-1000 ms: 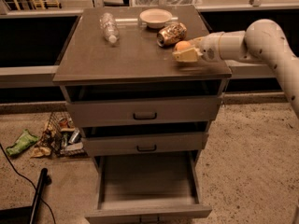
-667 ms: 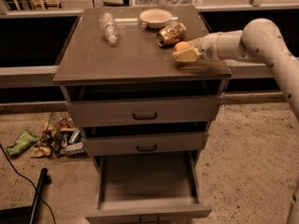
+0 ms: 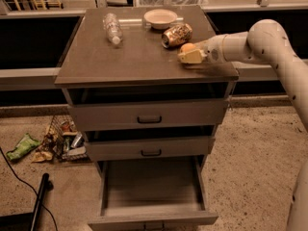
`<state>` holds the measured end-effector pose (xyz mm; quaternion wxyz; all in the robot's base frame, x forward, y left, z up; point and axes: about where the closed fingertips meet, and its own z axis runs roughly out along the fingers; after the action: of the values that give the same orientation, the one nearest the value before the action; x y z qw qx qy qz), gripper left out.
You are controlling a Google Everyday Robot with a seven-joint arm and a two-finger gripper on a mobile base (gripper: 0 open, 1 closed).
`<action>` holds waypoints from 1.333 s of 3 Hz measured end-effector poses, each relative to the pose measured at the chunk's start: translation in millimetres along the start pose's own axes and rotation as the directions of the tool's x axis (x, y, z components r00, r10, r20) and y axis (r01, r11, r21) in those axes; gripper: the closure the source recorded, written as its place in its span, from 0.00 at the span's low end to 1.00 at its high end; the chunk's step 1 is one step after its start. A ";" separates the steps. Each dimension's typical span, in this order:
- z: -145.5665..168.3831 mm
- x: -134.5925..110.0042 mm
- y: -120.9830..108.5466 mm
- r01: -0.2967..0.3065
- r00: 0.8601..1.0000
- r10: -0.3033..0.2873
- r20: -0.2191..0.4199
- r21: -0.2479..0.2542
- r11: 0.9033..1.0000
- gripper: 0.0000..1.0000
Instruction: Pick orange from bottom drawer and place on counter
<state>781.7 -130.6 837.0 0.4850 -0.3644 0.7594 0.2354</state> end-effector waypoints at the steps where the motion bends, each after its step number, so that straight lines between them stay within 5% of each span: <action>1: 1.3 0.7 -2.5 -0.016 1.000 0.016 -0.002 -0.007 1.000 0.14; 2: 2.2 2.3 -4.0 -0.026 1.000 0.026 -0.006 -0.016 1.000 0.00; 4: -1.7 0.5 -7.1 -0.026 1.000 0.026 -0.007 -0.015 1.000 0.00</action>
Offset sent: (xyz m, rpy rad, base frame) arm 0.0050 -0.0099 -0.0013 0.0201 0.0382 -0.0022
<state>786.2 -136.3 837.3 0.4765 -0.3590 0.7638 0.2463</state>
